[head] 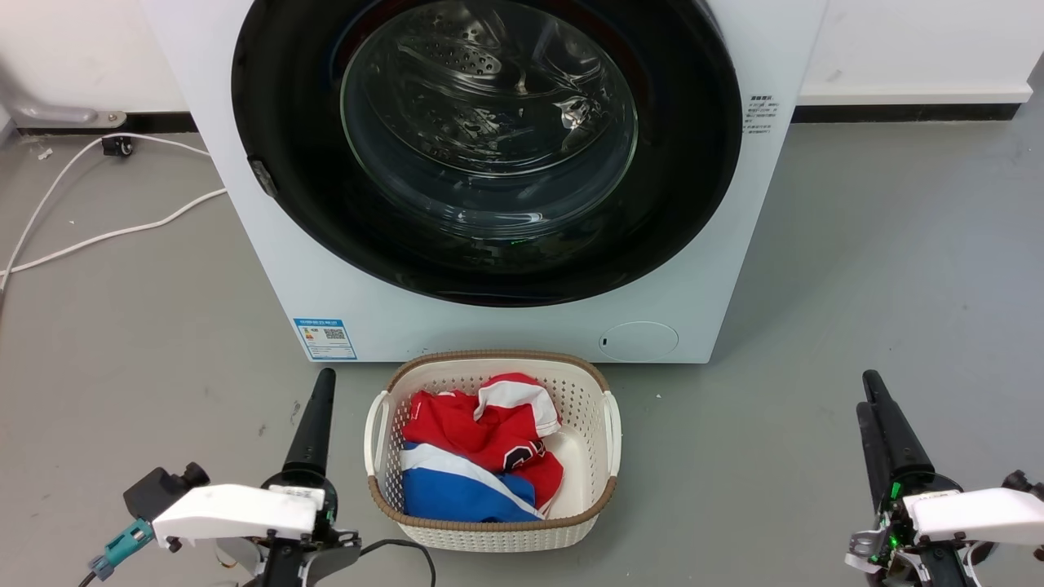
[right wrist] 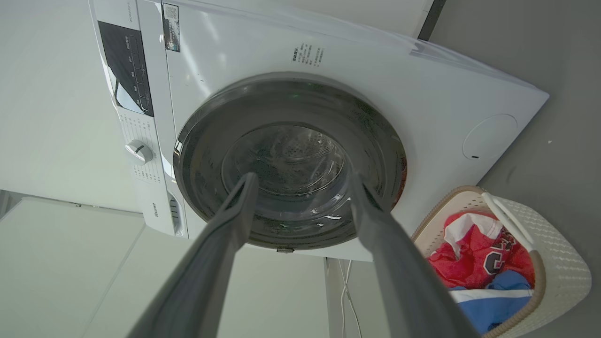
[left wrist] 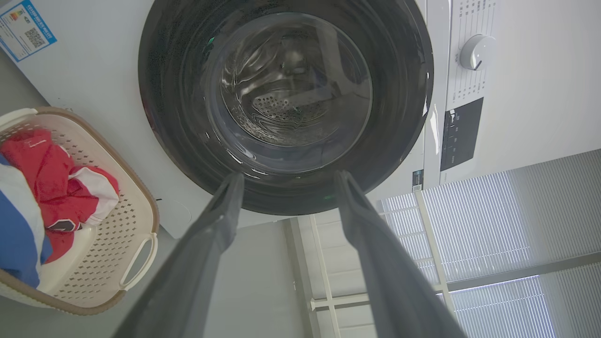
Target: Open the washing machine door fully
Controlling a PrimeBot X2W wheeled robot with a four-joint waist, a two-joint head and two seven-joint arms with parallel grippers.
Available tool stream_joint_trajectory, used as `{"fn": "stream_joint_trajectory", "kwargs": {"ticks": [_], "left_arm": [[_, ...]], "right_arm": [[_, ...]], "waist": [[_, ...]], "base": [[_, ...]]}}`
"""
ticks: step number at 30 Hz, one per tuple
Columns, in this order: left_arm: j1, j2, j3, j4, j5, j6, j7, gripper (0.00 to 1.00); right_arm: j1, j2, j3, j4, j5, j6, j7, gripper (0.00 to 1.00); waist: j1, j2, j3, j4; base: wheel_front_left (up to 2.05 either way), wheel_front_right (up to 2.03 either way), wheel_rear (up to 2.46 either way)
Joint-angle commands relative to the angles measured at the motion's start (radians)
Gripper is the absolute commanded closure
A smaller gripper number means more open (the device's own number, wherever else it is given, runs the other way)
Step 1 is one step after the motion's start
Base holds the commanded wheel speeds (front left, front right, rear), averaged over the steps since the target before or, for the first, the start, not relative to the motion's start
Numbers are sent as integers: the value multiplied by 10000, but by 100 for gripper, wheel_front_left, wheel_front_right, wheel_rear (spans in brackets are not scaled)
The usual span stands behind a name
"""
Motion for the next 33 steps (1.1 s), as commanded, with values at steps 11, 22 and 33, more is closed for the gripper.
{"fn": "stream_joint_trajectory", "kwargs": {"ticks": [11, 22, 33], "left_arm": [[-287, 41, -578, -343, 3357, -23, -564, 0], [-270, -3, -834, -403, 5477, 179, -942, 0], [-244, -9, -938, -441, 6985, 365, -1254, 0]], "right_arm": [[14, -120, -134, -564, -3564, 10, -508, 0], [161, -61, -59, -920, -5917, 13, -538, 0], [289, -114, 44, -1115, -7730, 15, -380, 0]], "waist": [[0, 0, -8, 7], [0, 0, -21, 27], [0, 0, -47, 48]], "base": [[0, 0, 0], [0, 0, 0], [0, 0, 0]]}}
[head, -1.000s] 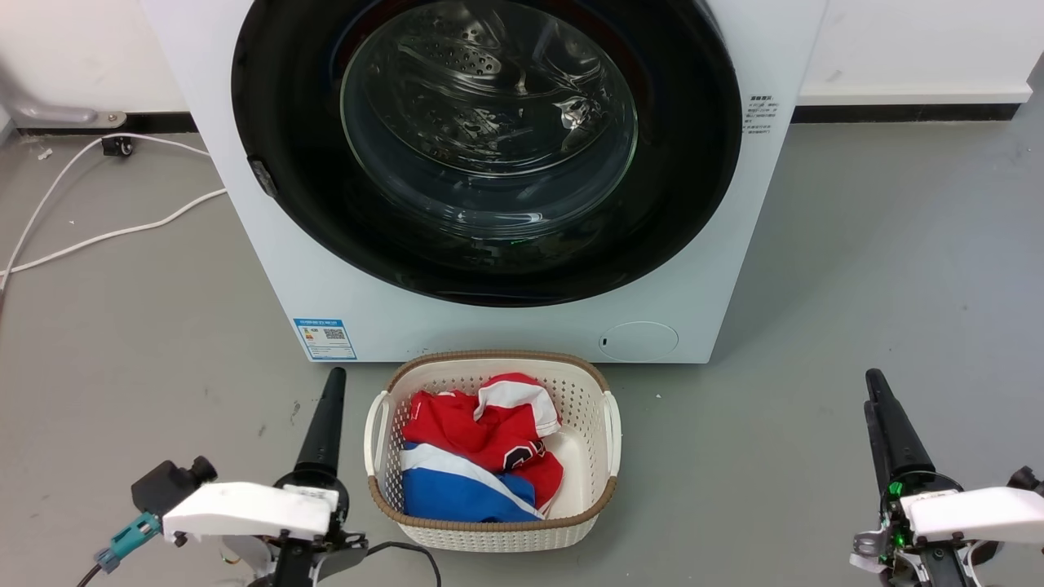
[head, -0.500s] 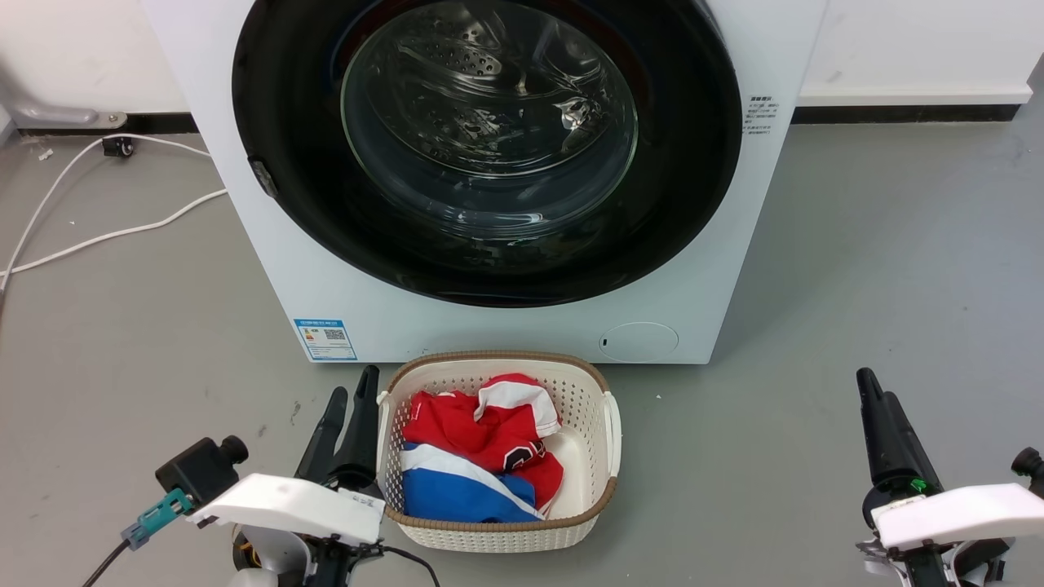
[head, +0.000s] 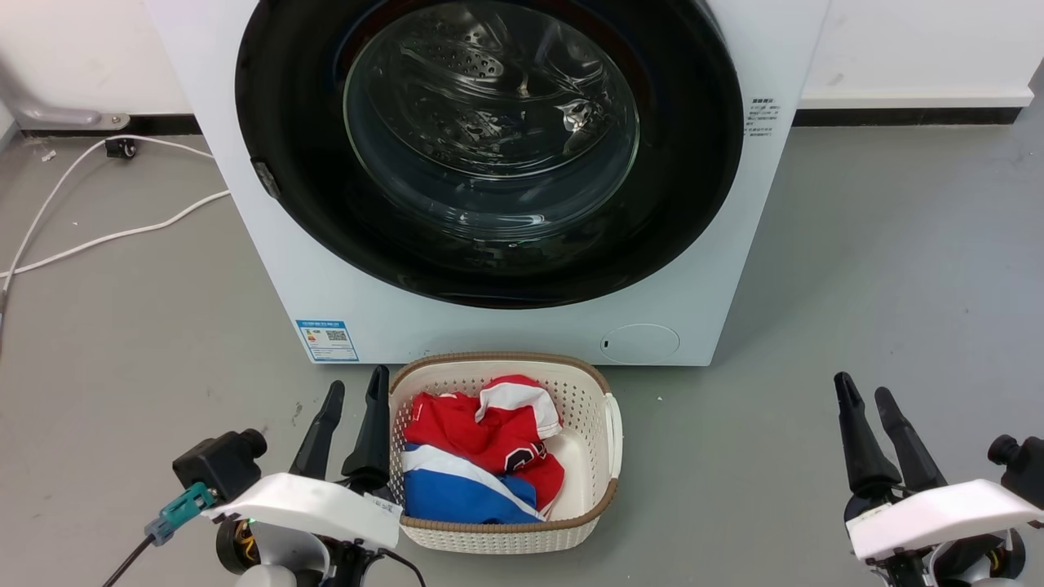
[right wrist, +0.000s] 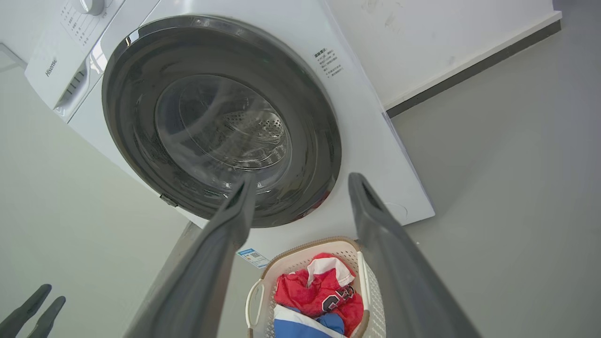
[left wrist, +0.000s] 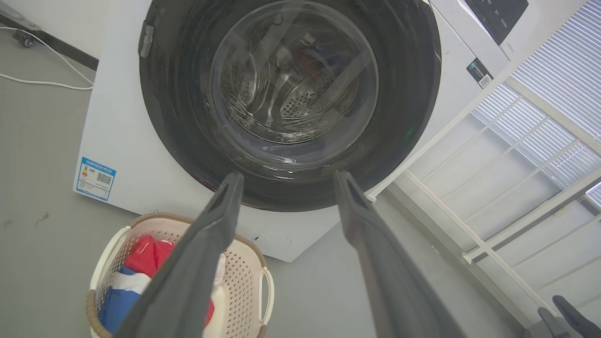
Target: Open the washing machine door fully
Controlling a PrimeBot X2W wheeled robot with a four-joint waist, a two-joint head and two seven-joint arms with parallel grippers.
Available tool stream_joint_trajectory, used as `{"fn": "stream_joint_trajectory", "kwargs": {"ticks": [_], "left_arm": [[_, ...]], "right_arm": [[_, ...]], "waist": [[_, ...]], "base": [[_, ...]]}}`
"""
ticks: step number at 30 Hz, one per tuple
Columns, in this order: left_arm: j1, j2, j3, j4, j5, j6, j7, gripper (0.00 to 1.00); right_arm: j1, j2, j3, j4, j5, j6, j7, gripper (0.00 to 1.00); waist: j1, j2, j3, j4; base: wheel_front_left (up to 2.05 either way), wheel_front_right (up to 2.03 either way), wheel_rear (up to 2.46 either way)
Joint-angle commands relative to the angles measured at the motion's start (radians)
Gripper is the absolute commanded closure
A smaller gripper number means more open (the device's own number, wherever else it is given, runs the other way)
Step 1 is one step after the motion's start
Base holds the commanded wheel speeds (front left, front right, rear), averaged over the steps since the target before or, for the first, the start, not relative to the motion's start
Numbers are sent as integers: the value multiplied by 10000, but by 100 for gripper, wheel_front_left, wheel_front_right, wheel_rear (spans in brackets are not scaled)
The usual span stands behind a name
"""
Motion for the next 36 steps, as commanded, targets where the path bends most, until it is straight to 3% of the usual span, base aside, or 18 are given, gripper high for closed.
{"fn": "stream_joint_trajectory", "kwargs": {"ticks": [1, 17, 36], "left_arm": [[-197, 17, -47, -135, 322, 13, -94, 0], [-274, 184, -370, 74, 2403, 148, -529, 0], [-305, 268, -653, 330, 4153, 284, -977, 0]], "right_arm": [[-4, -66, -11, -168, -367, 15, 12, 0], [124, 21, -58, -425, -2970, 18, 155, 0], [317, 127, -24, -691, -4981, 22, 54, 0]], "waist": [[0, -1, -5, 4], [0, -1, -6, -19], [0, -1, -21, -27]], "base": [[0, 0, 0], [0, 0, 0], [0, 0, 0]]}}
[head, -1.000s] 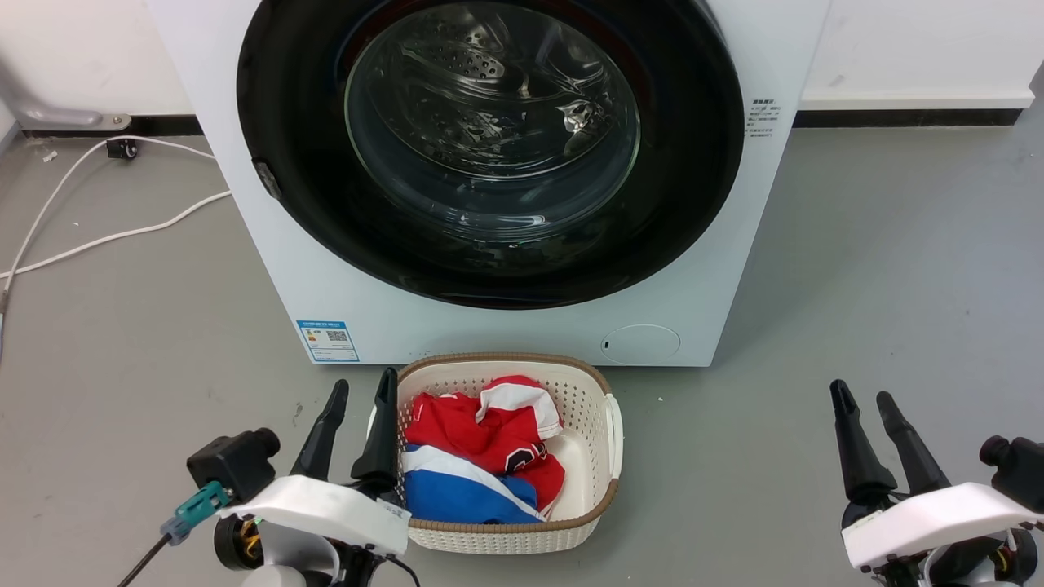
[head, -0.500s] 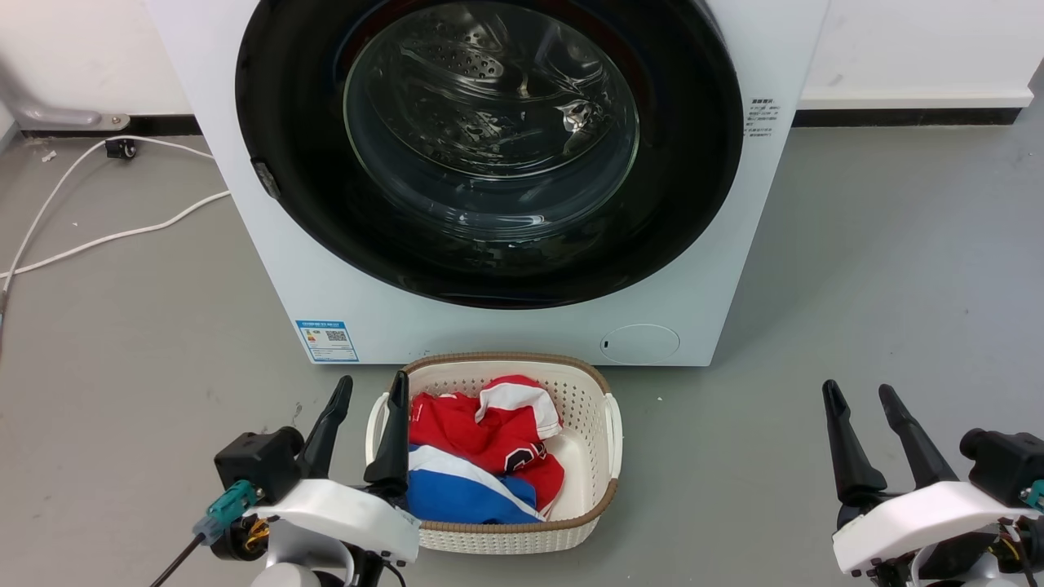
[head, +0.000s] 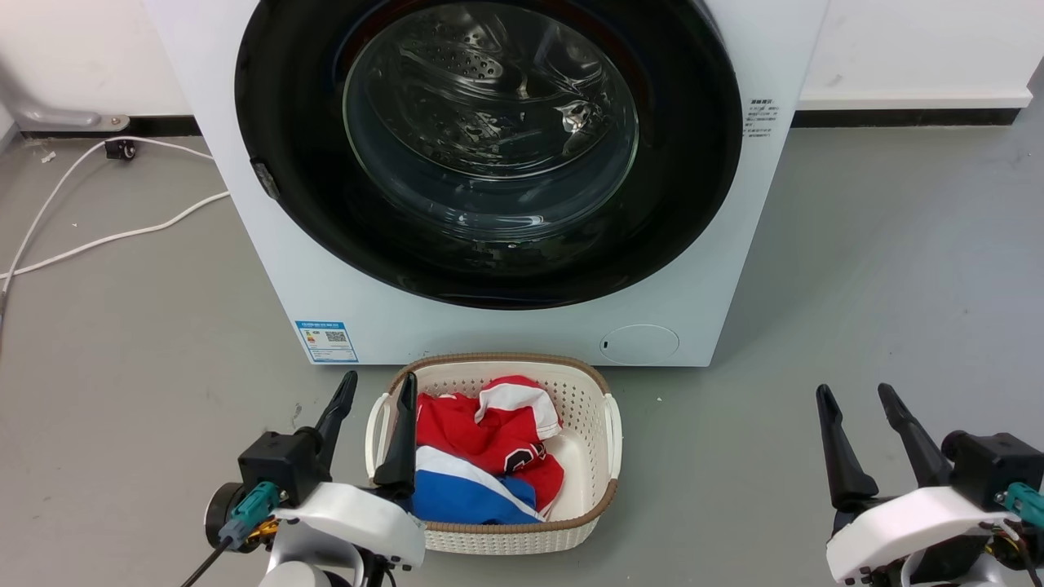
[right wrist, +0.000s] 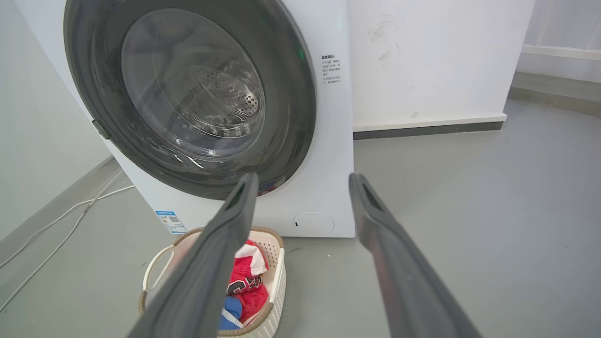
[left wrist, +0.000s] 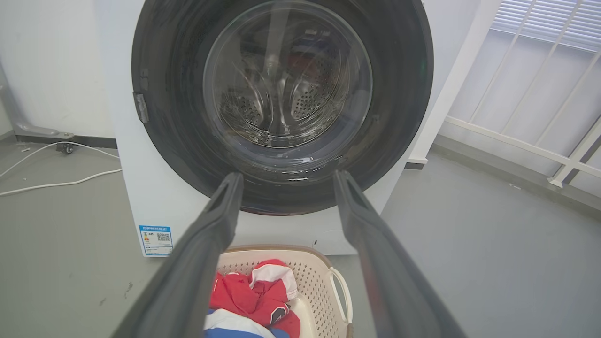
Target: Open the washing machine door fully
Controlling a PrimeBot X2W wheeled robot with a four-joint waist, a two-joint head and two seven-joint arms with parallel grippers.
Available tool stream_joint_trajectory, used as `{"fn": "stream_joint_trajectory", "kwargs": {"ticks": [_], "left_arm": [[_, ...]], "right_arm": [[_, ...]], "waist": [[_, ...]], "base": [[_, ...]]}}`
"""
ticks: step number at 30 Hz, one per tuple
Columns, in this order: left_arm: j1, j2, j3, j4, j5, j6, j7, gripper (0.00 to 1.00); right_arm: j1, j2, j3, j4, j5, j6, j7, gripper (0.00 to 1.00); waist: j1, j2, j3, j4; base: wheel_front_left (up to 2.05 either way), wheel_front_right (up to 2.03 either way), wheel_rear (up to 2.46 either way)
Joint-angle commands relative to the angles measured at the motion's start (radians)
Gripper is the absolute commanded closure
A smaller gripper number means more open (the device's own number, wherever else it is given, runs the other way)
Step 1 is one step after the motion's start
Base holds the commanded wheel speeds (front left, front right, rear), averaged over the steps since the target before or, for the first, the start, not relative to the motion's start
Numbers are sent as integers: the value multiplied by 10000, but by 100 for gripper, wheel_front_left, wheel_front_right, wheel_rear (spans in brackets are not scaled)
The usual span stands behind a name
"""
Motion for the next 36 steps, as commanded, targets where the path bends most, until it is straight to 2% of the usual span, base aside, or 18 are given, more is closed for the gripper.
{"fn": "stream_joint_trajectory", "kwargs": {"ticks": [1, 23, 36], "left_arm": [[-143, 1, -41, -1, 221, 24, -96, 0], [-88, -75, -76, 245, 1694, 13, -527, 0], [-99, -147, 3, 428, 2129, -8, -699, 0]], "right_arm": [[75, 23, -19, -108, -288, 18, -63, 0], [281, 221, -146, -303, -1810, 12, -316, 0], [314, 262, -171, -318, -2161, 13, -465, 0]], "waist": [[0, 0, -3, 1], [0, 0, -90, 10], [0, 0, -123, 40]], "base": [[0, 0, 0], [0, 0, 0], [0, 0, 0]]}}
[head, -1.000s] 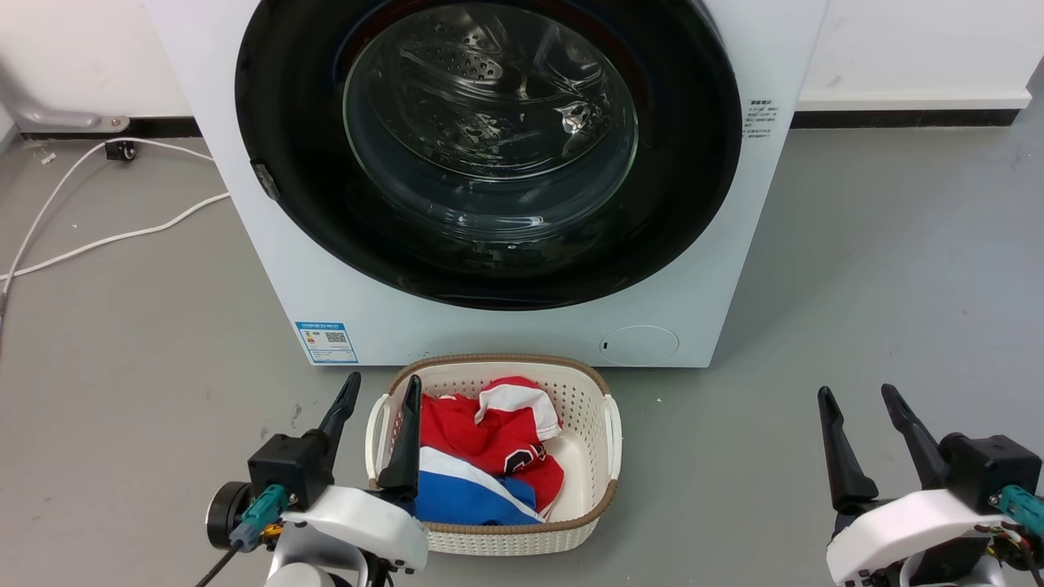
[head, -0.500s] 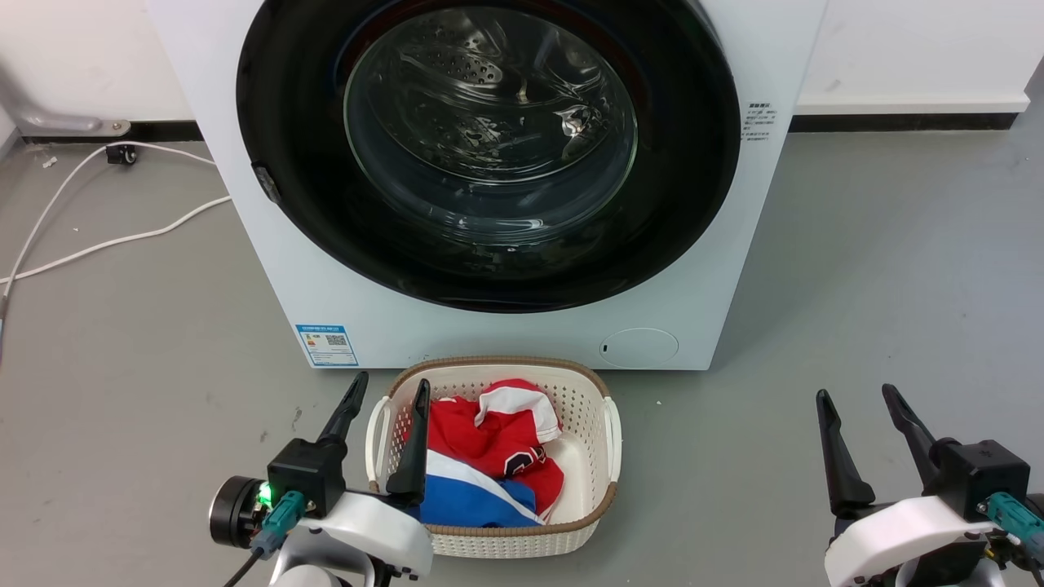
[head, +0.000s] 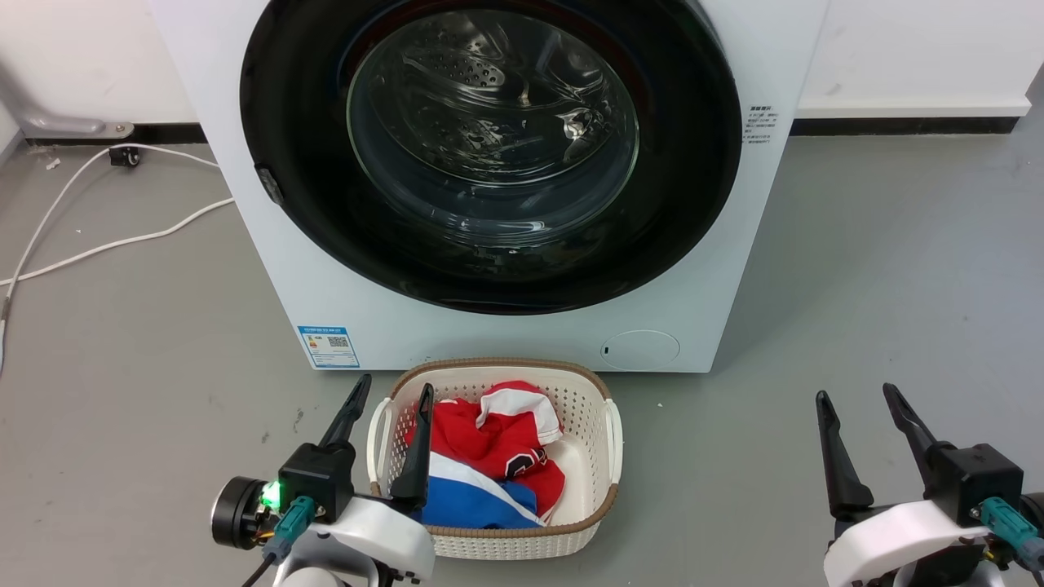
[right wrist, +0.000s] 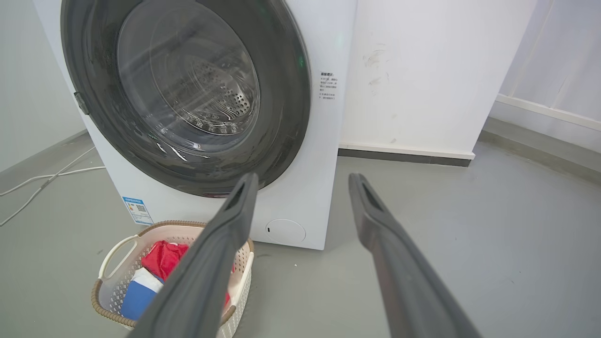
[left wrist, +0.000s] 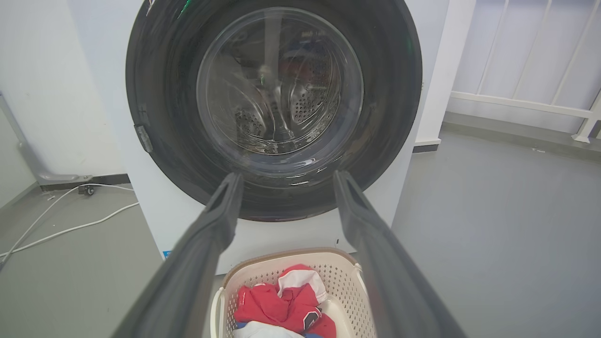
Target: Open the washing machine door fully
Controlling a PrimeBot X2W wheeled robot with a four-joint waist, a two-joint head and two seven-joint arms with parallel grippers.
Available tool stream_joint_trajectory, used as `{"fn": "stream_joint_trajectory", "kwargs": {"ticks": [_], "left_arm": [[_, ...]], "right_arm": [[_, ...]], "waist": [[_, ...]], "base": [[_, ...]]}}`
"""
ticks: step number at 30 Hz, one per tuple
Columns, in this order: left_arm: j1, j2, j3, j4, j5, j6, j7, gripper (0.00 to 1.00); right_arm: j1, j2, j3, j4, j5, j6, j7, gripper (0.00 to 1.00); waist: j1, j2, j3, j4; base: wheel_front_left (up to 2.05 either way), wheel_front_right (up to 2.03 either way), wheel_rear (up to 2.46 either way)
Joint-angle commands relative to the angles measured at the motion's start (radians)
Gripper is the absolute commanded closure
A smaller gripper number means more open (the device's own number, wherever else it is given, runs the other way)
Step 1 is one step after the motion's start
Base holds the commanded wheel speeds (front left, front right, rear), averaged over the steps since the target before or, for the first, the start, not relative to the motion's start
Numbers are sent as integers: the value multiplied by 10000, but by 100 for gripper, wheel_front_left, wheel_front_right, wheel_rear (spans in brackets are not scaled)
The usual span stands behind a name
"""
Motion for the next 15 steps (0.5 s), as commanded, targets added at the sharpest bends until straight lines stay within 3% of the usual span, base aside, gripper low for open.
{"fn": "stream_joint_trajectory", "kwargs": {"ticks": [1, 15], "left_arm": [[-93, -1, 34, 22, 17, -7, -35, 0], [-96, -64, 185, 150, -93, -66, -35, 0]], "right_arm": [[42, 37, -1, 0, 57, -3, -37, 0], [-63, 40, 23, 149, 244, -3, -135, 0]], "waist": [[0, 0, 0, -1], [0, 0, -14, -24]], "base": [[0, 0, 0], [0, 0, 0]]}}
